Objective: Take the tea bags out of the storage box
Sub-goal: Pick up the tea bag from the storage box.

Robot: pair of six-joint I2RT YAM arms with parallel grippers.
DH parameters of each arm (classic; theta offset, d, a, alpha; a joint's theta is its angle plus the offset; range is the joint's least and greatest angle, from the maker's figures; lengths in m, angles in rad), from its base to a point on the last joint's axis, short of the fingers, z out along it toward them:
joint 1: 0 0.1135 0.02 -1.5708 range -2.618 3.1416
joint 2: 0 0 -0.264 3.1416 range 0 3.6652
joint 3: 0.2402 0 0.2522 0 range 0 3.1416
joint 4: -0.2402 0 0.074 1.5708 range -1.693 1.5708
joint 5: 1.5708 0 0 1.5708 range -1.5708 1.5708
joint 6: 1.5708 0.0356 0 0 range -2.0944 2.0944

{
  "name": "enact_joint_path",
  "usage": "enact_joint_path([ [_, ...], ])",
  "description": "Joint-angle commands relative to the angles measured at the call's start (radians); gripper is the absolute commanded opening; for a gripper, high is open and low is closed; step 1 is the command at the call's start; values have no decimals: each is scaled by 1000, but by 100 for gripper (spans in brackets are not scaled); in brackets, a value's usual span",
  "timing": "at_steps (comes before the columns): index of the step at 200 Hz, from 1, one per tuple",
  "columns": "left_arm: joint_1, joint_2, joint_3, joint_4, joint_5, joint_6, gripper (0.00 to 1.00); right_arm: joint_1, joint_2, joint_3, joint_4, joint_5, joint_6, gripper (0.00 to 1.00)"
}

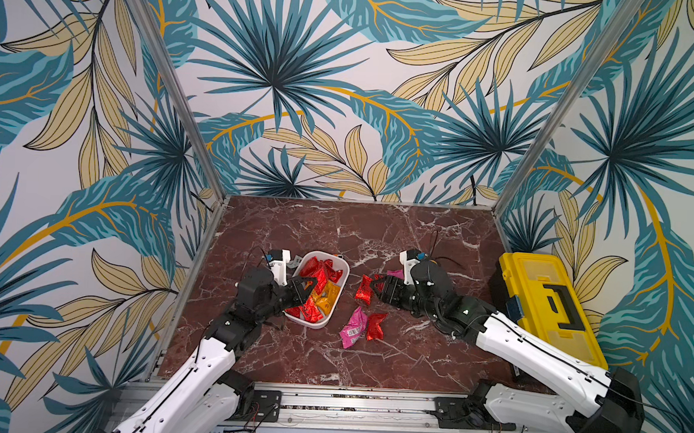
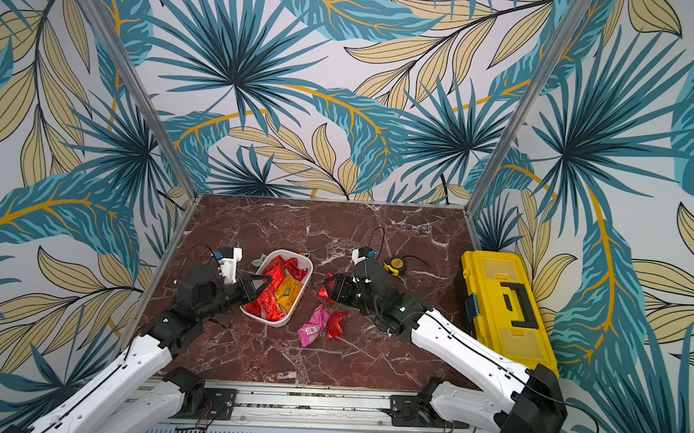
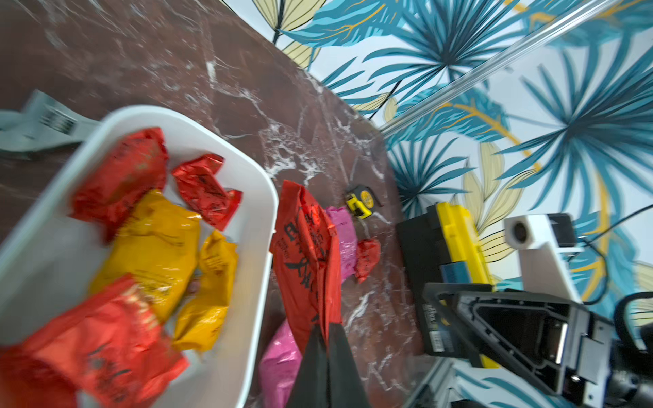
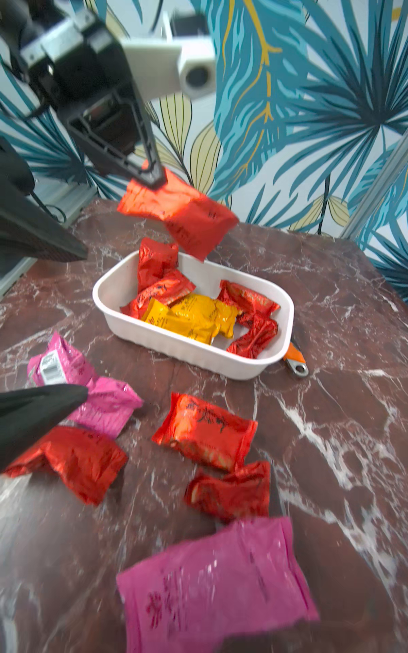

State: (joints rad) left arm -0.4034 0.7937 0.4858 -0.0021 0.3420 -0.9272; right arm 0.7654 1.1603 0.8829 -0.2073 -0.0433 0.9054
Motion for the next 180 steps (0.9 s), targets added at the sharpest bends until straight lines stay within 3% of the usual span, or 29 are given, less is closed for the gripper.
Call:
enact_joint_path([
  [1, -41, 6, -69, 492, 12, -242, 0, -2, 33, 10, 156, -109, 83, 65],
  [41, -116, 155, -125, 847, 68, -323, 0, -2, 87, 7, 362, -214, 188, 73],
  [86, -141, 302, -180, 1126, 57, -409, 0, -2, 77, 9, 453, -203, 230, 73],
  [144, -144, 325, -219, 1233, 64, -441, 0, -11, 48, -7, 430, -85, 229, 65],
  [180, -146, 300, -218, 1199, 83, -446, 0, -17, 105, 21, 537, -162, 260, 53],
])
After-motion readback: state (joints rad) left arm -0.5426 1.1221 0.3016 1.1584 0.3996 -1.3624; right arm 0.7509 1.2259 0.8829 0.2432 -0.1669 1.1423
